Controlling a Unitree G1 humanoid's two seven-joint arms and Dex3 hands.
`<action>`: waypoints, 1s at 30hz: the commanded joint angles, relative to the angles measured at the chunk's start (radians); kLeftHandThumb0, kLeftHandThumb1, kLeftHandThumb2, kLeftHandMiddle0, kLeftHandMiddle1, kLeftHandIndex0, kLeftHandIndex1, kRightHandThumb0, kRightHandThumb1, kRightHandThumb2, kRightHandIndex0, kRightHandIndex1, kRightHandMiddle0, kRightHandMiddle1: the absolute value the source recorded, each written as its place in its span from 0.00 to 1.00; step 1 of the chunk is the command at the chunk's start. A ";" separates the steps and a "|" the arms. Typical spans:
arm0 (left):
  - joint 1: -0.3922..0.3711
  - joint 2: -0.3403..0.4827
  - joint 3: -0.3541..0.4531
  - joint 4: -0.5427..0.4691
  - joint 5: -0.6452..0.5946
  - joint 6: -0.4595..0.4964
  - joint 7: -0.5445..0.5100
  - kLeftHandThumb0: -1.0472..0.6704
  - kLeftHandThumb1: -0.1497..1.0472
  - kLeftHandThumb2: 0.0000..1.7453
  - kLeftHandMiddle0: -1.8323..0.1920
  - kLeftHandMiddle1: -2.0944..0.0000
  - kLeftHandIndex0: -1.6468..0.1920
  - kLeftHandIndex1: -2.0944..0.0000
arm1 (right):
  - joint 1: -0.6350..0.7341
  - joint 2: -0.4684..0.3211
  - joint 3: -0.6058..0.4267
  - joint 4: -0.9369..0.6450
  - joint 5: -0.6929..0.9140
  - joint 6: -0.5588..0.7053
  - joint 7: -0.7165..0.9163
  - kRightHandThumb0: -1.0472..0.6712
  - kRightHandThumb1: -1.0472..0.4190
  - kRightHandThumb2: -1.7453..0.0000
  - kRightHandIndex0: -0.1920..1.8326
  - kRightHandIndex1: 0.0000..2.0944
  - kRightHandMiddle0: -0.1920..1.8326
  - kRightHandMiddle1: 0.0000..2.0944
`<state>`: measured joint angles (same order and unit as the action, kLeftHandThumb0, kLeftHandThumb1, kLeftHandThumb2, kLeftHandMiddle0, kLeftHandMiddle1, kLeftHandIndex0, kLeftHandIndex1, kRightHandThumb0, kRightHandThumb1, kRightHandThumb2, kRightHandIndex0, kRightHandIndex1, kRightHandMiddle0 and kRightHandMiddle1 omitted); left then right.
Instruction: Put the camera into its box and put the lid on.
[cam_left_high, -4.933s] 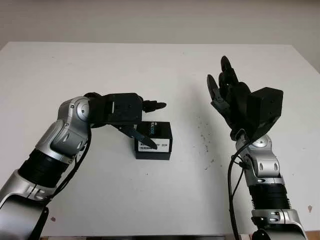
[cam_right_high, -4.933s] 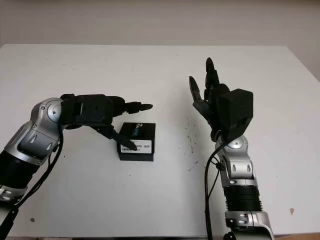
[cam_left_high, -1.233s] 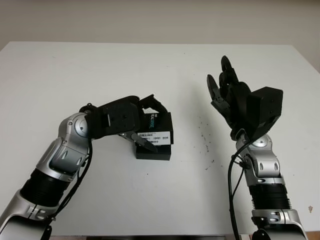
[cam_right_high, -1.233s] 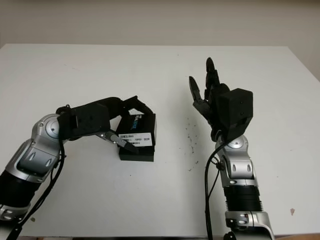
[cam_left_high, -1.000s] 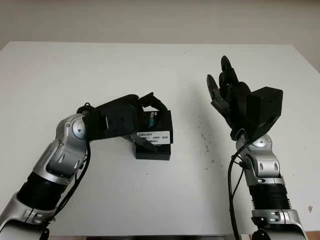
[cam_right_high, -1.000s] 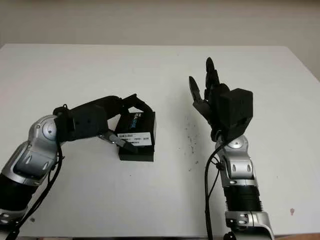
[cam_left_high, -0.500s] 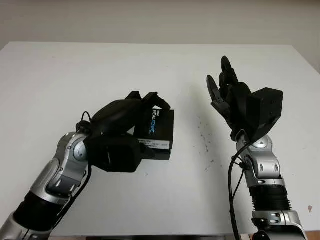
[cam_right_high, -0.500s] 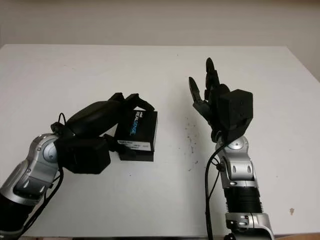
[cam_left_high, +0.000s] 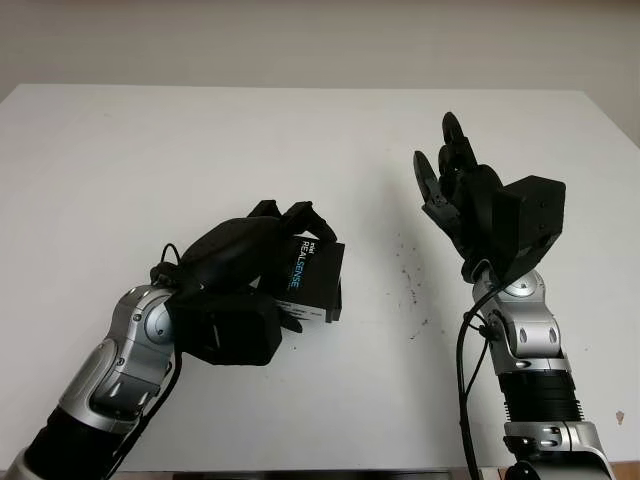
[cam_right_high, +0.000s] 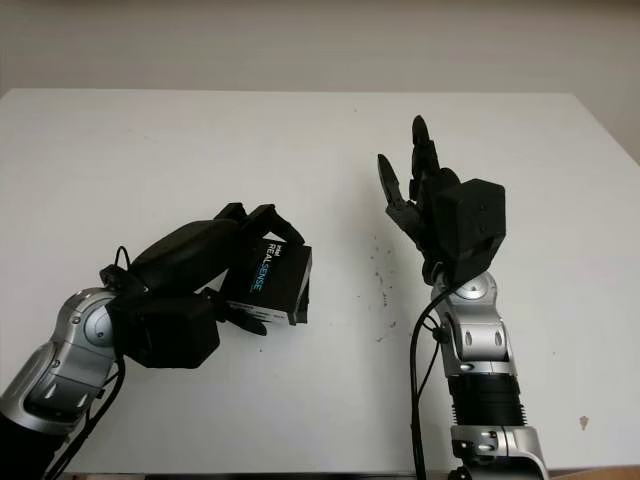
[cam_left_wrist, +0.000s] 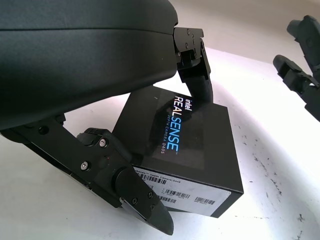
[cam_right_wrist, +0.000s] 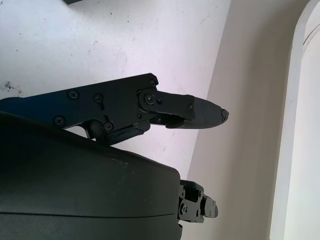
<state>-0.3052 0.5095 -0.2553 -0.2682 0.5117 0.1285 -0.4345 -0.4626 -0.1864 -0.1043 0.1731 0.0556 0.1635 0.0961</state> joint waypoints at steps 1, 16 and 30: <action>0.005 -0.003 0.007 -0.010 0.000 0.003 -0.005 0.50 1.00 0.04 0.70 0.08 0.78 0.26 | 0.006 0.001 -0.004 -0.019 0.008 -0.007 0.003 0.31 0.00 0.73 0.01 0.03 0.03 0.02; -0.006 -0.059 -0.020 -0.045 0.126 0.136 0.013 0.48 1.00 0.03 0.70 0.06 0.80 0.25 | 0.008 0.005 0.000 -0.028 0.011 -0.004 0.003 0.30 0.00 0.74 0.01 0.03 0.04 0.03; -0.021 -0.088 -0.027 -0.017 0.167 0.131 0.033 0.49 0.99 0.03 0.69 0.10 0.78 0.28 | -0.006 0.014 -0.002 0.012 0.018 -0.023 -0.003 0.29 0.00 0.78 0.02 0.03 0.04 0.03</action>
<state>-0.3111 0.4260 -0.2777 -0.2931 0.6705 0.2650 -0.4097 -0.4615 -0.1778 -0.1035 0.1815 0.0726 0.1508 0.0961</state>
